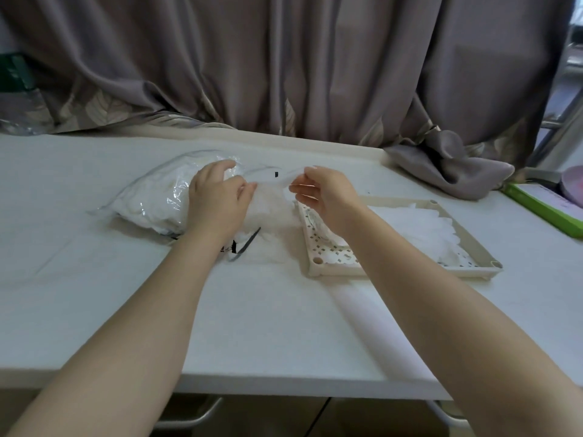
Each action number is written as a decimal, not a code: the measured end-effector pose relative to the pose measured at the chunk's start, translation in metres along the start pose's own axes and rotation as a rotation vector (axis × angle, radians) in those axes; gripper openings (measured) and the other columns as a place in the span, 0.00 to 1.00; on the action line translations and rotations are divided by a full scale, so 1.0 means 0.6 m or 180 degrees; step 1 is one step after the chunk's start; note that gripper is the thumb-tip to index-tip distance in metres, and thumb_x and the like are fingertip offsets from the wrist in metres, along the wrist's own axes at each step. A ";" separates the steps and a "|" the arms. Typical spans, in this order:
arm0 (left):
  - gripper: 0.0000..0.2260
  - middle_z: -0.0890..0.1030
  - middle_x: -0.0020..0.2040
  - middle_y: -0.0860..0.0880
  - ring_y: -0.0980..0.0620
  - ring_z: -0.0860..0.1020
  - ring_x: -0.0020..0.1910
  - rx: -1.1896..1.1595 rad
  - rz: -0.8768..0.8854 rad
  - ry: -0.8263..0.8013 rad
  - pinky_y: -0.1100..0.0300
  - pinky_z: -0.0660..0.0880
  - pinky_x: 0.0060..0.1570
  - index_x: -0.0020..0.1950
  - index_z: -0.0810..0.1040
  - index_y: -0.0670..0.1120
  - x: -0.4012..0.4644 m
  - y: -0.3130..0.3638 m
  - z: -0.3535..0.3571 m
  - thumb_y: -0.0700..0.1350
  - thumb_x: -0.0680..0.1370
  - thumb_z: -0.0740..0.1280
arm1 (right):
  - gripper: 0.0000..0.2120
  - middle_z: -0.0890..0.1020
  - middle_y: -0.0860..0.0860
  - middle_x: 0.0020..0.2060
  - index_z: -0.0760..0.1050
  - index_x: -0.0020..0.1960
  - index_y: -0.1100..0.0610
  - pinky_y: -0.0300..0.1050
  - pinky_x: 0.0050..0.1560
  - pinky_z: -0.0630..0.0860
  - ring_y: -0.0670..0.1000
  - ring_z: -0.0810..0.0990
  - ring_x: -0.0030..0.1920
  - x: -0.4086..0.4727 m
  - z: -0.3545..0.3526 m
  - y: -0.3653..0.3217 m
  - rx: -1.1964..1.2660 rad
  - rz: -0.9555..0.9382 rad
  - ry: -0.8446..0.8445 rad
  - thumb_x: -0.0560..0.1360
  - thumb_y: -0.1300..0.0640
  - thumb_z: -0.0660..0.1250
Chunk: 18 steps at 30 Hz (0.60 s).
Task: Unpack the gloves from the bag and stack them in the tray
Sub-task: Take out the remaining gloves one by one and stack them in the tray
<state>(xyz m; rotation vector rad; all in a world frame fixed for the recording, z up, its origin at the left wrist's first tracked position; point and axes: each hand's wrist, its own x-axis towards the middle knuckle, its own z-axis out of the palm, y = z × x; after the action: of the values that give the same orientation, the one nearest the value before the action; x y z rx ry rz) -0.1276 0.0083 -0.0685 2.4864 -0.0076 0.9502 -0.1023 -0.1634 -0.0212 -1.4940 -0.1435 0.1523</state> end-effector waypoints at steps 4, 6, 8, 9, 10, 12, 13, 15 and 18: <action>0.23 0.79 0.57 0.42 0.38 0.73 0.59 -0.0158 0.0401 0.0307 0.44 0.63 0.62 0.35 0.78 0.40 0.001 0.002 0.002 0.59 0.71 0.61 | 0.15 0.83 0.58 0.40 0.67 0.36 0.58 0.47 0.43 0.79 0.56 0.81 0.42 0.004 -0.008 -0.007 0.1498 0.0406 -0.0160 0.81 0.60 0.52; 0.21 0.80 0.53 0.43 0.39 0.74 0.57 -0.0202 0.0503 0.0361 0.46 0.63 0.60 0.33 0.77 0.40 0.000 0.004 0.004 0.59 0.69 0.63 | 0.16 0.84 0.56 0.39 0.68 0.36 0.57 0.47 0.41 0.80 0.56 0.82 0.41 0.007 -0.013 -0.010 0.1845 0.0401 -0.0114 0.82 0.57 0.52; 0.19 0.80 0.52 0.44 0.39 0.74 0.56 -0.0390 0.0483 0.0388 0.48 0.63 0.59 0.33 0.76 0.41 -0.001 0.009 0.004 0.58 0.69 0.63 | 0.16 0.83 0.56 0.42 0.72 0.39 0.58 0.50 0.47 0.78 0.57 0.81 0.45 0.008 -0.020 -0.011 0.2014 0.0292 -0.0012 0.82 0.54 0.54; 0.19 0.80 0.51 0.44 0.39 0.74 0.56 -0.0522 0.0441 0.0434 0.50 0.63 0.58 0.33 0.76 0.41 -0.001 0.012 0.003 0.57 0.70 0.63 | 0.15 0.82 0.56 0.45 0.74 0.42 0.58 0.51 0.52 0.77 0.57 0.79 0.48 0.009 -0.025 -0.011 0.2048 0.0279 0.0040 0.81 0.53 0.55; 0.19 0.79 0.51 0.44 0.39 0.73 0.57 -0.0657 0.0363 0.0497 0.53 0.63 0.57 0.34 0.76 0.41 -0.001 0.018 0.002 0.57 0.70 0.62 | 0.14 0.81 0.55 0.47 0.77 0.46 0.57 0.52 0.55 0.76 0.57 0.79 0.50 0.009 -0.032 -0.011 0.2015 0.0288 0.0073 0.81 0.51 0.56; 0.21 0.78 0.52 0.46 0.43 0.71 0.58 -0.1010 0.0072 0.0510 0.58 0.61 0.57 0.40 0.78 0.41 -0.006 0.039 -0.005 0.59 0.72 0.59 | 0.13 0.80 0.54 0.51 0.79 0.55 0.55 0.51 0.58 0.75 0.55 0.79 0.52 0.003 -0.041 -0.013 0.1850 0.0428 0.0011 0.79 0.49 0.62; 0.23 0.77 0.52 0.49 0.47 0.69 0.58 -0.1213 -0.0041 0.0454 0.59 0.62 0.57 0.44 0.78 0.42 -0.009 0.053 -0.008 0.61 0.72 0.57 | 0.13 0.80 0.54 0.51 0.79 0.57 0.56 0.50 0.59 0.75 0.54 0.80 0.51 -0.001 -0.044 -0.016 0.1814 0.0500 -0.0084 0.77 0.49 0.65; 0.26 0.72 0.52 0.53 0.53 0.67 0.55 -0.1363 0.0103 0.0365 0.59 0.62 0.56 0.52 0.76 0.44 -0.018 0.086 -0.016 0.65 0.70 0.57 | 0.13 0.80 0.55 0.47 0.78 0.55 0.57 0.50 0.56 0.76 0.54 0.81 0.46 -0.011 -0.049 -0.020 0.1847 0.0515 -0.0247 0.74 0.51 0.69; 0.34 0.70 0.54 0.54 0.53 0.68 0.54 -0.1125 0.0718 0.0120 0.60 0.62 0.53 0.56 0.74 0.44 -0.031 0.130 -0.018 0.69 0.62 0.64 | 0.10 0.79 0.56 0.46 0.79 0.51 0.54 0.50 0.48 0.80 0.55 0.81 0.45 -0.028 -0.050 -0.029 0.1867 0.0303 -0.0499 0.72 0.51 0.68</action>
<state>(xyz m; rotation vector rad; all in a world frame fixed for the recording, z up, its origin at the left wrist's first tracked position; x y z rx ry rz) -0.1617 -0.0592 -0.0394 2.1700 -0.4157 0.9889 -0.1130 -0.1974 -0.0063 -0.9033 -0.1388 0.3564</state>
